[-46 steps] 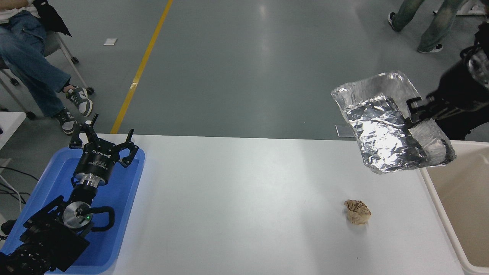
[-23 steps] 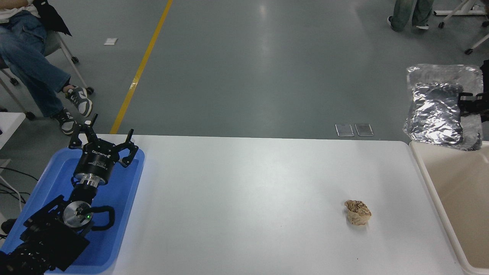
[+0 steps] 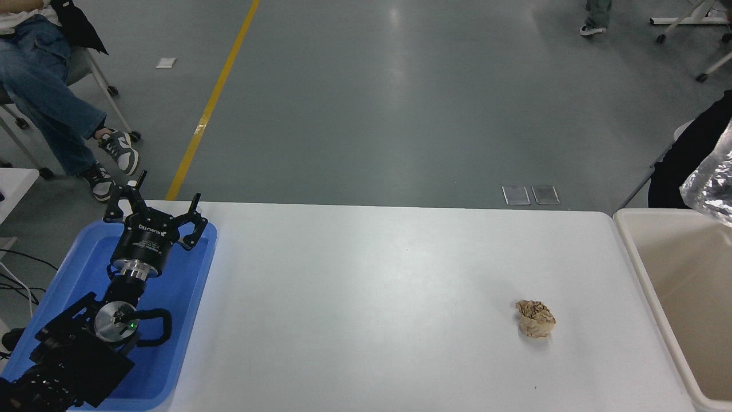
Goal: Pick up foil plate and place in dustbin
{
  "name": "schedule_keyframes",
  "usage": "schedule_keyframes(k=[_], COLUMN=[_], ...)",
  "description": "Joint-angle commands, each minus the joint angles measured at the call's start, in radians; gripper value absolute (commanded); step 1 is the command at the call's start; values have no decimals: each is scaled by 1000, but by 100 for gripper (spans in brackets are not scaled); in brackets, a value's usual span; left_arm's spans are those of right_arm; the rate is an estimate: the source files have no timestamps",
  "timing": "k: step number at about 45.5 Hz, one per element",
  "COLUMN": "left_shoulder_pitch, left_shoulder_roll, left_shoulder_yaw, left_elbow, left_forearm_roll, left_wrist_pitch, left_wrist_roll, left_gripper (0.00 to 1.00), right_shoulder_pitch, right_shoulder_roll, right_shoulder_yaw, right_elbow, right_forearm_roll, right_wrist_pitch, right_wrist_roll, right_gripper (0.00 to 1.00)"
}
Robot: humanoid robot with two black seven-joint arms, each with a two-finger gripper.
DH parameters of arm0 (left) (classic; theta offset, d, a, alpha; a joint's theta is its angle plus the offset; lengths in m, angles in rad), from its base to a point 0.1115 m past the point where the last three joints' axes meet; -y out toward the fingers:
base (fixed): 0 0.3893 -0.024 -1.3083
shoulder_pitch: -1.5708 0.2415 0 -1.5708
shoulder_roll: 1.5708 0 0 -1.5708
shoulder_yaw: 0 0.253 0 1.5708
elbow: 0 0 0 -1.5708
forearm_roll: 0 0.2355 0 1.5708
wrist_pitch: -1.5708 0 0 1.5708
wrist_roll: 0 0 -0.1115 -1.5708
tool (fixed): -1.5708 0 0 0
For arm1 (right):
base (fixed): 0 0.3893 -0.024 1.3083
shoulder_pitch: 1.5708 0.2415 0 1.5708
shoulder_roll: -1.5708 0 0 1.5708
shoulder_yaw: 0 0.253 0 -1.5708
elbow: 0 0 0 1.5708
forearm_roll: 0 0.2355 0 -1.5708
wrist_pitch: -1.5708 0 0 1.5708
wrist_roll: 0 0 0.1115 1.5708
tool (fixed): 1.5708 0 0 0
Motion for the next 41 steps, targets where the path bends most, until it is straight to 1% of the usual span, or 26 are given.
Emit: schedule_keyframes(k=[1, 6, 10, 16, 28, 41], left_shoulder_pitch=[0, 0, 0, 0, 0, 0], left_shoulder_roll=[1, -1, -1, -1, -1, 1], left_shoulder_yaw=[0, 0, 0, 0, 0, 0], left_elbow=[0, 0, -1, -1, 0, 0], left_forearm_roll=[0, 0, 0, 0, 0, 0], left_wrist_pitch=[0, 0, 0, 0, 0, -2], left_wrist_roll=[0, 0, 0, 0, 0, -2], left_gripper=[100, 100, 100, 100, 100, 100], right_shoulder_pitch=[-213, -346, -436, -515, -577, -583], right_shoulder_roll=[19, 84, 126, 158, 220, 226], right_shoulder_yaw=[143, 267, 345, 437, 451, 450], right_elbow=[-65, -131, -168, -173, -191, -191], right_forearm_roll=[65, 65, 67, 67, 67, 65], right_wrist_pitch=[-191, -278, -300, -314, -341, -343], right_wrist_roll=[-24, -24, -23, -21, -19, -19], right_gripper=[0, 0, 0, 0, 0, 0])
